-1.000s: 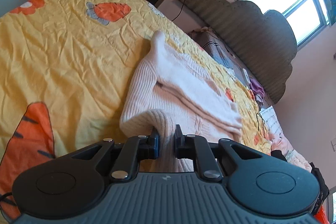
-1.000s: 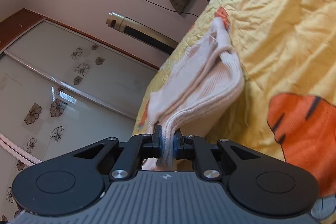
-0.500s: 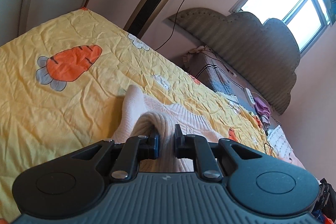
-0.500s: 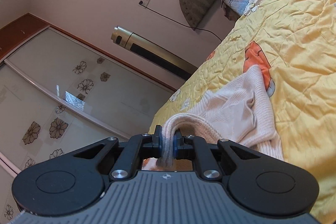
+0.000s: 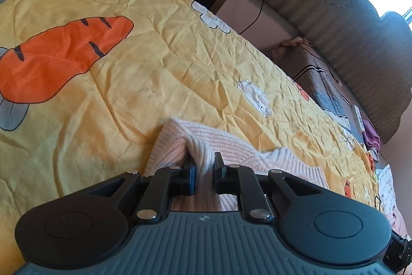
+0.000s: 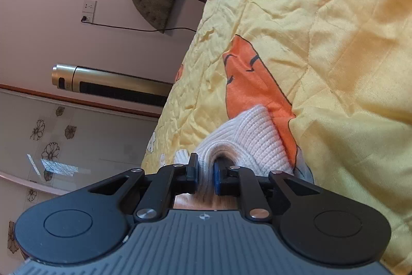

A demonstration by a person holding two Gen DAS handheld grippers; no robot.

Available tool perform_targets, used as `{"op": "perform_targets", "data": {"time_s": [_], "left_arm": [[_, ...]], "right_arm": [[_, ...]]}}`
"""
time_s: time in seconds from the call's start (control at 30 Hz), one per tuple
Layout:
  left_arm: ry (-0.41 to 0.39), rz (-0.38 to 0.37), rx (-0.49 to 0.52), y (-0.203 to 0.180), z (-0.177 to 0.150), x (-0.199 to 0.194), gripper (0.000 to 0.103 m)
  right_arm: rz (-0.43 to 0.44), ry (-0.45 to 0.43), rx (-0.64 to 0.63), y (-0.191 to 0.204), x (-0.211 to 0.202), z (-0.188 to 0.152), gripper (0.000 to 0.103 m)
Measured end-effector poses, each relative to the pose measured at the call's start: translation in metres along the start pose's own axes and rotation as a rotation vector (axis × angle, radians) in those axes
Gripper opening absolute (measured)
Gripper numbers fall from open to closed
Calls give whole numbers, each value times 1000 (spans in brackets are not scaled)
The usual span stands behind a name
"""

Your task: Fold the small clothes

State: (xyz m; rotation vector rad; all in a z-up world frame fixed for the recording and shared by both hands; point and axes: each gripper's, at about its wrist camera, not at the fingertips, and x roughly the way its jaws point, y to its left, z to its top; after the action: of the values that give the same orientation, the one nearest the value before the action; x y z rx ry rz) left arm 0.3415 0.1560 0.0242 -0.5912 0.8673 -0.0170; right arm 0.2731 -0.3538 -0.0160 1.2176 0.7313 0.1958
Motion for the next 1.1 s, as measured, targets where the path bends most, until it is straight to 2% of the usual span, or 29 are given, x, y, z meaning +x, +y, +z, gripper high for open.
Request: {"op": "perform_targets", "data": {"time_s": [0.03,0.17,0.27,0.3,0.37,0.4,0.43,0.47,0.5,0.57,0.6,0.67,0.77,0.83,0.9,0.97,1.0,1.03,1.07,1.1], "left_arm": [[-9,-13,4,0,0,-1,14],[-8,-50,-25,-1,8,-11,15],[-43,-79,13,-16,9,-32,23],[-72,-85,42,-22,6,-40,28],[-186,-69,146,-42,-4,-59,42],[-269,-40,219,-53,-12,-67,63],[-363,2,299,-64,-20,-74,89],[-422,35,357,-72,-27,-76,97],[-446,65,424,-80,-31,-73,100],[-390,112,511,-90,-31,-57,100],[-346,128,543,-91,-28,-46,99],[-275,194,579,-90,-22,-25,99],[-224,284,575,-77,-13,-3,99],[-152,343,574,-73,-5,13,99],[-58,326,572,-68,-3,25,99],[-25,311,582,-65,-7,32,87],[-5,301,586,-65,-7,36,66],[13,293,577,-65,-7,39,51],[4,299,569,-65,-6,39,39],[-8,308,570,-68,-4,37,17]], "right_arm": [[5,3,0,-1,2,0,26],[59,5,-11,1,-1,3,49],[58,-40,-54,14,-13,7,54],[60,-52,-86,21,-18,7,54],[24,-68,-204,41,-25,3,54],[-22,-70,-297,54,-26,-2,54],[-84,-64,-406,66,-25,-8,54],[-170,-58,-523,79,-20,-15,54],[-254,-53,-628,87,-12,-23,54],[-341,-14,-760,91,2,-32,55],[-369,4,-774,90,9,-32,56],[-409,28,-761,83,23,-26,56],[-400,41,-715,77,36,-17,55],[-375,47,-704,75,42,-15,45],[-434,46,-733,74,50,-13,39],[-444,55,-735,73,53,-12,39],[-430,67,-729,72,53,-12,41],[-414,83,-729,72,54,-13,33],[-414,89,-725,71,55,-13,20],[-424,93,-716,69,56,-13,13]]}}
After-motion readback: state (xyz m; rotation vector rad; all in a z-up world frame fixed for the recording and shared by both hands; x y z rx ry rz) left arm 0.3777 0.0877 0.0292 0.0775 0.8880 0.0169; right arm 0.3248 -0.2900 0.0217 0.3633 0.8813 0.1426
